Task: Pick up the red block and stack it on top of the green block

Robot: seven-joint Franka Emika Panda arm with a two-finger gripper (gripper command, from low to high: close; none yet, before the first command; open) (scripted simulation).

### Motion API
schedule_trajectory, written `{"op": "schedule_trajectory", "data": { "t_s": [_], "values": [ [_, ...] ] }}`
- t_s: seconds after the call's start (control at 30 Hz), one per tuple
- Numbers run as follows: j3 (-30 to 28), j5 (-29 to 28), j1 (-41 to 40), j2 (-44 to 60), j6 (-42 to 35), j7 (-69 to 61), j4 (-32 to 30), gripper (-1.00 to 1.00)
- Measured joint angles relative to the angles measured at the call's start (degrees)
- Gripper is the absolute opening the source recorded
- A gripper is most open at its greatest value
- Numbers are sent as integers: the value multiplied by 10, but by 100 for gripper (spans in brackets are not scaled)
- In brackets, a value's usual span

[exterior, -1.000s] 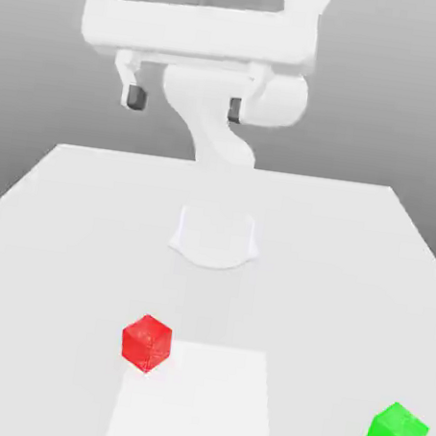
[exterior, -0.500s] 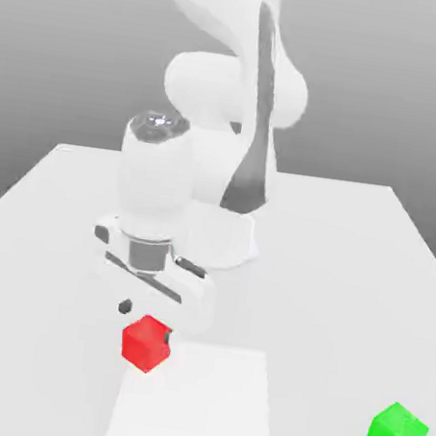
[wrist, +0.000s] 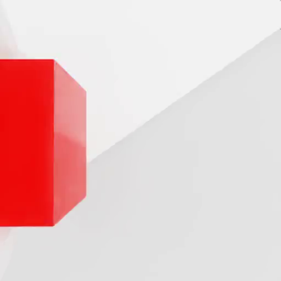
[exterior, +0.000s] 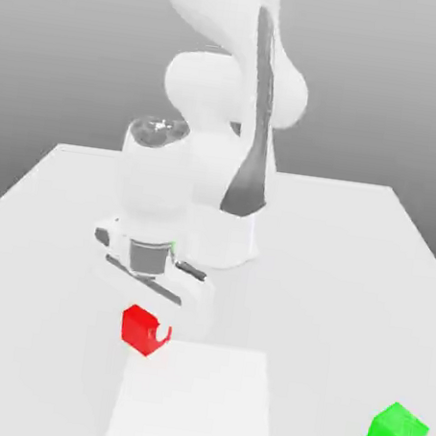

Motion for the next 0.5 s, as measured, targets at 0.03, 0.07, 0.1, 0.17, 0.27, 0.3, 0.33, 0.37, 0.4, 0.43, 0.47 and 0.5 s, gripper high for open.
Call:
{"op": "schedule_trajectory", "data": {
  "t_s": [0.03, 0.07, 0.1, 0.17, 0.27, 0.3, 0.33, 0.37, 0.4, 0.43, 0.47, 0.5],
  "values": [
    [7, -1, 15, -4, -14, -5, 9, -100],
    [17, -4, 37, -2, -27, -12, 24, -100],
    [26, -7, 56, 5, -38, -19, 42, -100],
    [48, -14, 93, 23, -60, -35, 81, -100],
    [83, -25, 153, 54, -92, -60, 142, -100],
    [94, -30, 170, 65, -102, -69, 163, -100],
    [106, -34, 185, 76, -113, -77, 184, -100],
    [119, -39, 199, 86, -124, -84, 204, -100],
    [132, -44, 213, 97, -134, -92, 225, -100],
    [145, -49, 226, 107, -144, -99, 245, -100],
    [159, -53, 239, 116, -154, -106, 263, -100],
    [166, -63, 250, 132, -153, -107, 278, -100]
  ]
}}
